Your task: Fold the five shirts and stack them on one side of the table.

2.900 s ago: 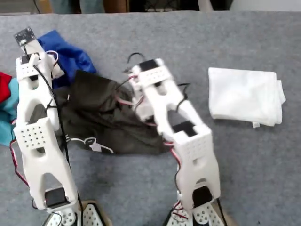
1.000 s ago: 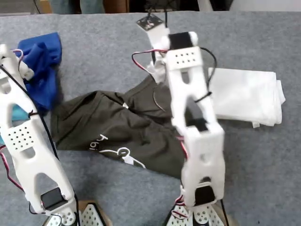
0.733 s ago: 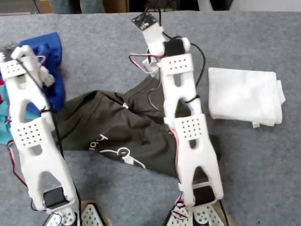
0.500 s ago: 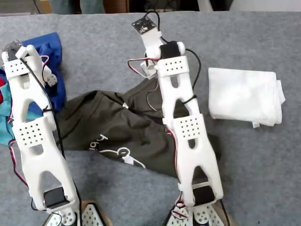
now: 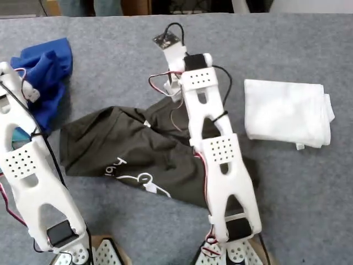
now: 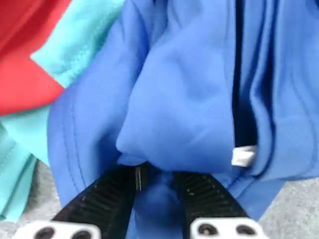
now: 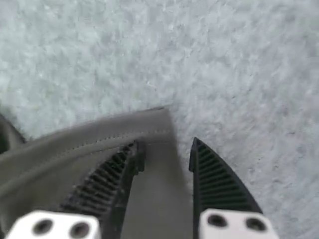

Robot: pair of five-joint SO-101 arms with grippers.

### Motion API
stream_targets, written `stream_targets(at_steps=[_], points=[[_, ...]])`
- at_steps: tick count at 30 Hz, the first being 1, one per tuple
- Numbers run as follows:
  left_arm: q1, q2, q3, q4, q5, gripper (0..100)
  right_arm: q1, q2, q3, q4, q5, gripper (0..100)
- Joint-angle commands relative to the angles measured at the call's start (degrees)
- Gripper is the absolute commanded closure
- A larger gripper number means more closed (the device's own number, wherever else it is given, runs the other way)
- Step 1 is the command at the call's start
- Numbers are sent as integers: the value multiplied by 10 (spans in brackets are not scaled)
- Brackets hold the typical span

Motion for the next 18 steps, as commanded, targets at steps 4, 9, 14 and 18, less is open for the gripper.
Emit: stream_targets(at_steps=[4, 9, 14, 18], points=[[33, -11, -4, 23, 7, 880, 0, -10, 7, -16, 9, 832], [33, -10, -3, 18, 6, 880, 0, 3, 3, -18, 12, 819], [35, 17, -10, 12, 6, 880, -7, 12, 1, -18, 33, 760], [35, 22, -10, 6, -9, 881, -8, 12, 1, -25, 33, 760]])
